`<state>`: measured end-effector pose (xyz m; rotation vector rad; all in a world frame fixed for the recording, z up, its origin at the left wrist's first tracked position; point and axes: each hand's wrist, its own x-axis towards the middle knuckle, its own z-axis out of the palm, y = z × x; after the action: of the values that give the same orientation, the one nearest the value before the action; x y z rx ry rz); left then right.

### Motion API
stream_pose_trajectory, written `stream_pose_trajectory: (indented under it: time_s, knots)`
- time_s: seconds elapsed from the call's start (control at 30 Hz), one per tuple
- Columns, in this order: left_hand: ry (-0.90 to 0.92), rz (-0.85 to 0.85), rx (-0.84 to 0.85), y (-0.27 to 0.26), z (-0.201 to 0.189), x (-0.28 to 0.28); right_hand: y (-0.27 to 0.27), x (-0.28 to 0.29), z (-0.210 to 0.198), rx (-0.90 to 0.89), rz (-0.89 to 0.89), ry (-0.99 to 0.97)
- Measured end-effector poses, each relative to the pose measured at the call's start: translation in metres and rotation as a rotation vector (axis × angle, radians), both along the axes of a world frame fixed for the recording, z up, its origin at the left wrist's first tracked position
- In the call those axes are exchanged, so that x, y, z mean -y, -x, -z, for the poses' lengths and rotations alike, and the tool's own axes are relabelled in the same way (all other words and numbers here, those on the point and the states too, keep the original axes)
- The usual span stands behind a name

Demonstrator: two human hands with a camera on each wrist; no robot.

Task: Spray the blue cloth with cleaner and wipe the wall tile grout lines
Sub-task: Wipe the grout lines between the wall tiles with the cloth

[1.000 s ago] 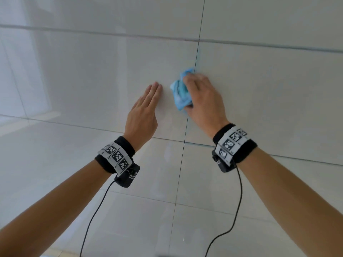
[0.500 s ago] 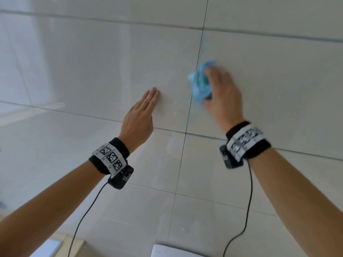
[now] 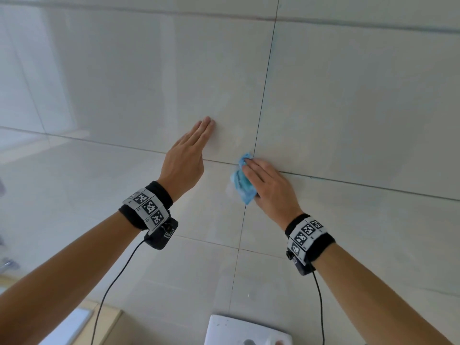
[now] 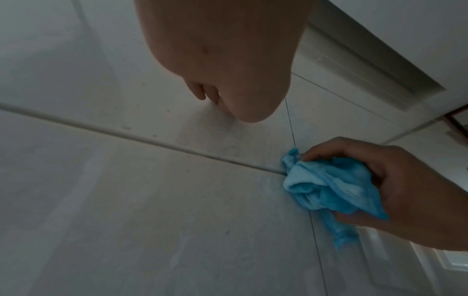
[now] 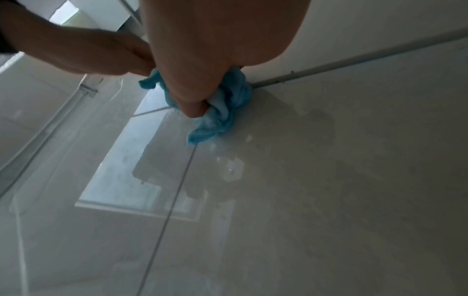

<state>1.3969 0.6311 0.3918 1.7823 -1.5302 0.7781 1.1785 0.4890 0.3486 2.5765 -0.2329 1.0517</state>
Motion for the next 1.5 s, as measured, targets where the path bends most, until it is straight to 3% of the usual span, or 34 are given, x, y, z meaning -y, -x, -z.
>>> stream_pose_trajectory:
  time_s: [0.27,0.43,0.67,0.9,1.2,1.5]
  knots:
    - [0.009,-0.009,0.017,0.002,0.001,0.004,-0.042,-0.032,0.009,-0.041,-0.021,-0.100]
    - [0.023,-0.029,0.062,0.012,0.000,0.004,-0.026,-0.026,0.007,0.002,0.030,-0.106]
    - [0.063,0.117,0.179,0.065,-0.008,0.021,0.039,-0.004,0.012,0.144,0.133,-0.113]
    - [0.062,0.235,0.165,0.127,-0.007,0.060,0.115,0.025,0.019,0.213,0.234,-0.210]
    - [0.041,0.251,0.184,0.180,0.012,0.099,0.204,0.069,0.031,0.295,0.330,-0.239]
    - [0.061,0.263,0.143,0.247,0.022,0.131,0.275,0.104,0.044,0.439,0.263,-0.301]
